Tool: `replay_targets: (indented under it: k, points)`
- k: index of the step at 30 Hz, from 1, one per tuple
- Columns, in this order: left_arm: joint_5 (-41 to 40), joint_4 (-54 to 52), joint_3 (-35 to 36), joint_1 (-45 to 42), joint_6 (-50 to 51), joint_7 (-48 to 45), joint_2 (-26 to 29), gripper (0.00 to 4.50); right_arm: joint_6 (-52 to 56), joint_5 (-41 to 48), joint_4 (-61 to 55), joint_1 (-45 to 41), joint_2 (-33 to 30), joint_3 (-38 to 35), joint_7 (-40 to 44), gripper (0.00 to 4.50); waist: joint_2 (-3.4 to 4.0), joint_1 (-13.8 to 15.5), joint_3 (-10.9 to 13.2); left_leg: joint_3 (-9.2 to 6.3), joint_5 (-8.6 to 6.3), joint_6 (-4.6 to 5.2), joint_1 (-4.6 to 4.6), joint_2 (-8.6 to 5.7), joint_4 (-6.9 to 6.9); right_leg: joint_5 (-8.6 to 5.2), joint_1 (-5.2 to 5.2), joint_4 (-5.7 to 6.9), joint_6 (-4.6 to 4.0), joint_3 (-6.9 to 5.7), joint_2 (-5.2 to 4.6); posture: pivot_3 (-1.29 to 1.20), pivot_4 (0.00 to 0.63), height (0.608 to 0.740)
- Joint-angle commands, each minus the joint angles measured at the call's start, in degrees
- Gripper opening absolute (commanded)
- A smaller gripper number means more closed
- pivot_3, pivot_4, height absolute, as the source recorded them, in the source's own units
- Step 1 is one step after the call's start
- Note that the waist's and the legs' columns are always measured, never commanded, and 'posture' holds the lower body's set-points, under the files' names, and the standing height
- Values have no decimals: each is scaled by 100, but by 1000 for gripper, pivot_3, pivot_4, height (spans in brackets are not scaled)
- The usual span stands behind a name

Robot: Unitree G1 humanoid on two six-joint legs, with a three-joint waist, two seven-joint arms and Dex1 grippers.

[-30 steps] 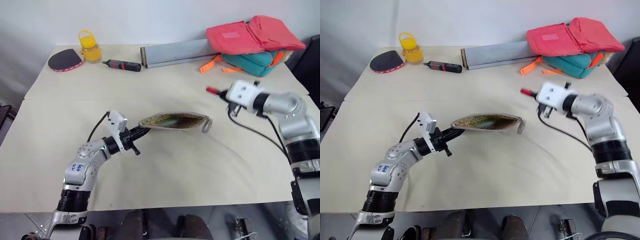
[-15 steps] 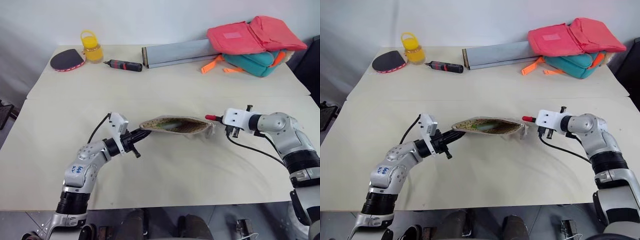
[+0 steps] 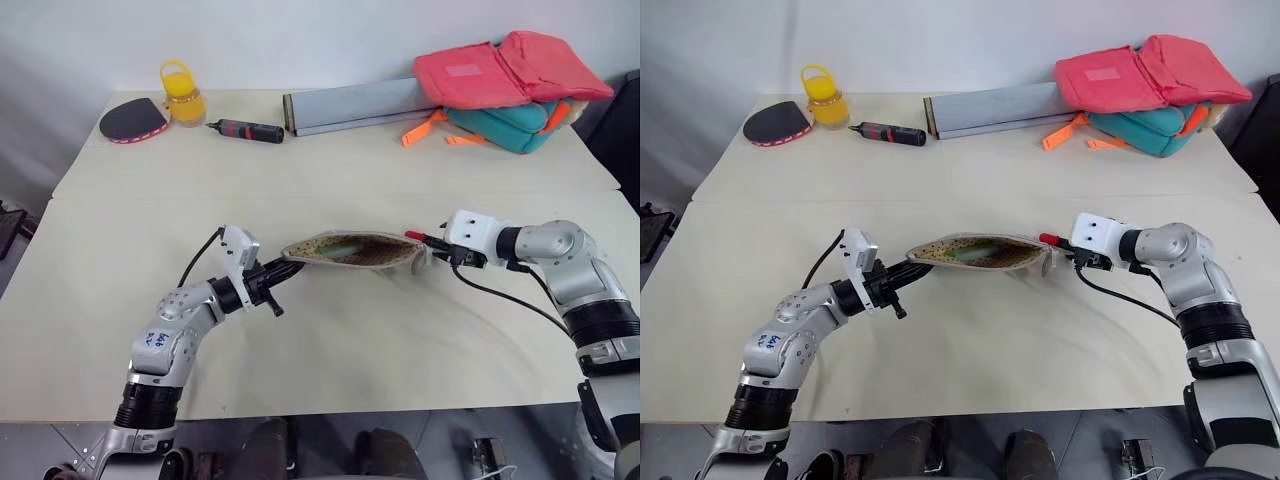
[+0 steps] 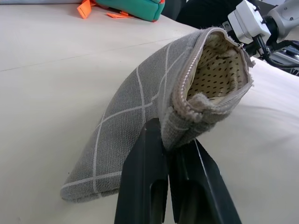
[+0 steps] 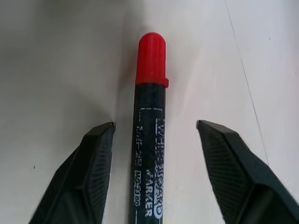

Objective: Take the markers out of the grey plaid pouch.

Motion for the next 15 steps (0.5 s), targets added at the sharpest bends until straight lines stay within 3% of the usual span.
replay_targets:
  k: [1,6,7,9,15]
  points:
    - [-53,-268,16,28,-38,2,-9,0,94,325,-289,-106,26,-211,169,2787,0,0,0,0,0,0,0,0,0,0,0,0,0,0,0,0,150,740]
    - [-59,-272,28,24,-39,-6,6,0,795,1480,-1038,-598,151,-870,573,2787,5,-13,3,0,0,0,-2,0,-1,0,-2,0,0,-1,1,0,150,740]
    - [-37,-256,26,20,-73,-9,9,0,999,1725,-1167,-733,201,-1025,574,2619,7,-12,4,4,0,0,-2,0,-1,0,-5,1,0,-2,1,0,150,740]
    - [-29,-219,37,12,-92,8,-7,0,1180,2003,-1433,-888,315,-1187,528,2202,7,-4,4,-2,0,0,-1,2,-1,0,-5,5,0,-2,1,0,150,740]
    - [64,-135,-28,-67,-152,32,-41,0,2066,3098,-3312,-385,860,-927,971,91,-8,30,-4,-14,-3,-3,-4,0,-5,0,-1,4,0,2,-2,0,150,740]
